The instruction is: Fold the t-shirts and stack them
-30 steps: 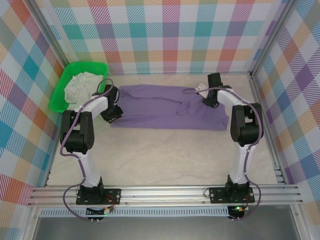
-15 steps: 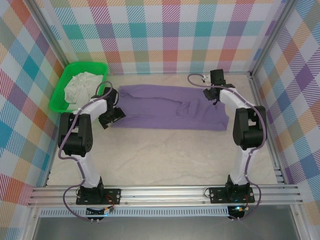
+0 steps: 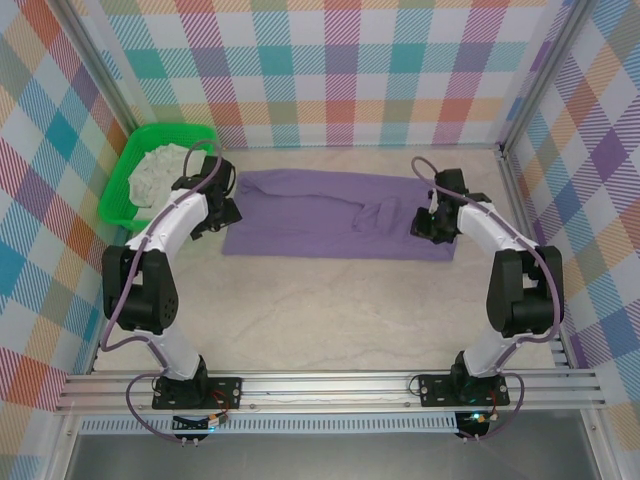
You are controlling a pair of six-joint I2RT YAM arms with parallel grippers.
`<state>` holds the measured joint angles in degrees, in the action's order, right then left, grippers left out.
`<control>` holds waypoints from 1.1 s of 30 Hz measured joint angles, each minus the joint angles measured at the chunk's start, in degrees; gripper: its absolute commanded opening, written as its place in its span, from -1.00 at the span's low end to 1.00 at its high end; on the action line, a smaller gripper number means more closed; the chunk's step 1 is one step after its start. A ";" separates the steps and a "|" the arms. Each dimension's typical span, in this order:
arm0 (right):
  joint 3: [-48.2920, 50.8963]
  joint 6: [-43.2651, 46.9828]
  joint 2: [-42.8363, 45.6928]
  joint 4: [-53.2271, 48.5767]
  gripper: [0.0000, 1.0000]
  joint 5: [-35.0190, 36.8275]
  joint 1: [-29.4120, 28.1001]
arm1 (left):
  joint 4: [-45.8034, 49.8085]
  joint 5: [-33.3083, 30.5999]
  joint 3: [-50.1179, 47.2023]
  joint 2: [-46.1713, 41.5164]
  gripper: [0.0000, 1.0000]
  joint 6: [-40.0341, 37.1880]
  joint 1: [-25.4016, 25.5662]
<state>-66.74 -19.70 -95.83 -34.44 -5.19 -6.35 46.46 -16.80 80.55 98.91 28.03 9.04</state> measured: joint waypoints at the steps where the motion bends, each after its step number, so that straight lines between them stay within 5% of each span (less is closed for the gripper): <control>1: 0.90 -0.98 0.00 -0.11 -0.59 -0.92 0.00 | -0.13 0.46 -0.13 -0.13 0.09 -0.39 0.39; 4: 2.71 -2.86 -0.28 0.42 -0.70 -2.64 -0.04 | -0.57 2.29 -0.90 0.24 -0.36 -0.92 1.68; 8: 3.37 -4.28 -2.84 1.53 -0.83 -3.04 -0.04 | -2.80 5.09 -0.90 4.70 -0.53 -0.96 2.58; 16: 1.62 -4.72 -9.42 1.90 -1.00 -1.09 -0.02 | -5.99 6.80 -0.17 16.22 -0.53 -0.87 2.91; 25: -0.63 -2.86 -11.30 1.70 -1.00 -0.85 0.57 | -9.01 6.08 -0.76 16.50 -0.53 -0.90 3.67; 33: -5.42 1.31 -14.19 -1.57 -1.00 0.15 3.82 | -10.84 3.41 -7.87 11.96 -0.53 -0.63 9.35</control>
<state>-72.16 -18.39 -110.02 -36.01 -5.04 -2.52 35.62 -13.39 72.69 110.87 27.40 18.39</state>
